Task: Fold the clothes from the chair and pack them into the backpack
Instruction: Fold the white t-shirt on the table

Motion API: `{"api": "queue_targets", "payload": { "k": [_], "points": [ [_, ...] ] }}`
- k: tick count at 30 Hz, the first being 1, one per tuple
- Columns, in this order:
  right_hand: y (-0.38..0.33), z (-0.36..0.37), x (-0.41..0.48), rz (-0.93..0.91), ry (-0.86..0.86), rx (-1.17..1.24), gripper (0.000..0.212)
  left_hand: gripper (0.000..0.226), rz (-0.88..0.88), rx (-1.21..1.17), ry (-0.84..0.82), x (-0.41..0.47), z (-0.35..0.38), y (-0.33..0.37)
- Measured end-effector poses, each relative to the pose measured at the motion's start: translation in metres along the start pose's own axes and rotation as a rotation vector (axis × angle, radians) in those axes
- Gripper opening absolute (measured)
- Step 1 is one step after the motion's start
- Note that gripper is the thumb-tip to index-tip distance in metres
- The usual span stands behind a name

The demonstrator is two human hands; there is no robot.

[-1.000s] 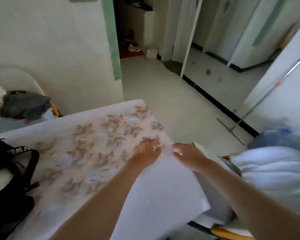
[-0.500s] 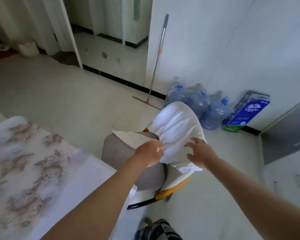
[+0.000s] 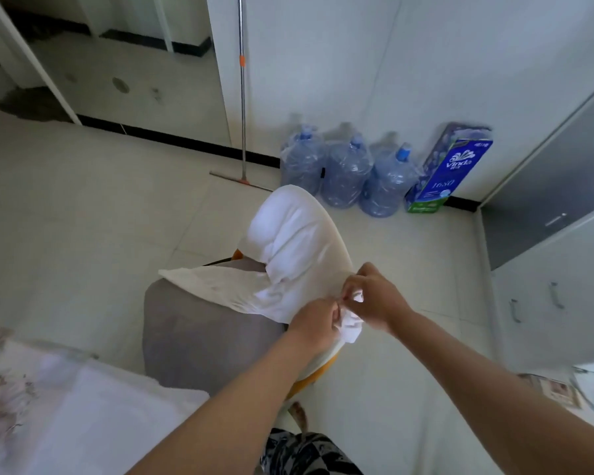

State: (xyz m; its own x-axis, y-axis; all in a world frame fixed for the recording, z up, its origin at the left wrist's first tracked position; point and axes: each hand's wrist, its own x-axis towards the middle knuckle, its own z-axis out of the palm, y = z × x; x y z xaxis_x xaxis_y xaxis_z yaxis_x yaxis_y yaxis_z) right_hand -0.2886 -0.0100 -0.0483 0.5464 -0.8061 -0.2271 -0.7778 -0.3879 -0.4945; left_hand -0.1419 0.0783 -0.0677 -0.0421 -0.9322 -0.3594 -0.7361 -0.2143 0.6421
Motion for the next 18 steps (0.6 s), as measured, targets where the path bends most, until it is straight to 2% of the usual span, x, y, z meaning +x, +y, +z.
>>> {"api": "queue_targets", "payload": {
  "k": [1, 3, 7, 9, 11, 14, 16, 18],
  "points": [
    [0.001, 0.0, -0.002, 0.003, -0.002, 0.024, 0.008, 0.012, 0.009, -0.037, 0.025, 0.0, 0.004, -0.004],
    [0.002, 0.001, -0.009, 0.0, 0.007, 0.029, 0.023, 0.015, 0.02, -0.107, 0.039, -0.004, 0.005, -0.011],
    [-0.009, 0.003, -0.022, -0.067, 0.078, -0.185, 0.088, 0.029, 0.019, -0.174, 0.125, -0.008, -0.028, -0.015],
    [-0.023, 0.005, -0.017, -0.044, 0.115, -0.214, 0.099, 0.032, 0.042, -0.145, 0.172, -0.01, -0.058, -0.01],
    [-0.042, 0.006, -0.007, 0.041, 0.157, -0.154, 0.084, 0.032, 0.065, -0.114, 0.238, -0.017, -0.09, -0.005],
    [-0.074, -0.003, 0.005, 0.109, 0.283, -0.127, 0.038, 0.03, 0.065, -0.084, 0.34, -0.043, -0.132, -0.007],
    [-0.098, -0.012, 0.008, 0.108, 0.332, -0.068, 0.029, 0.027, 0.04, -0.068, 0.394, -0.067, -0.154, -0.018],
    [-0.126, -0.02, 0.007, 0.082, 0.348, 0.04, 0.031, 0.025, -0.004, -0.072, 0.415, -0.096, -0.173, -0.031]
  ]
}}
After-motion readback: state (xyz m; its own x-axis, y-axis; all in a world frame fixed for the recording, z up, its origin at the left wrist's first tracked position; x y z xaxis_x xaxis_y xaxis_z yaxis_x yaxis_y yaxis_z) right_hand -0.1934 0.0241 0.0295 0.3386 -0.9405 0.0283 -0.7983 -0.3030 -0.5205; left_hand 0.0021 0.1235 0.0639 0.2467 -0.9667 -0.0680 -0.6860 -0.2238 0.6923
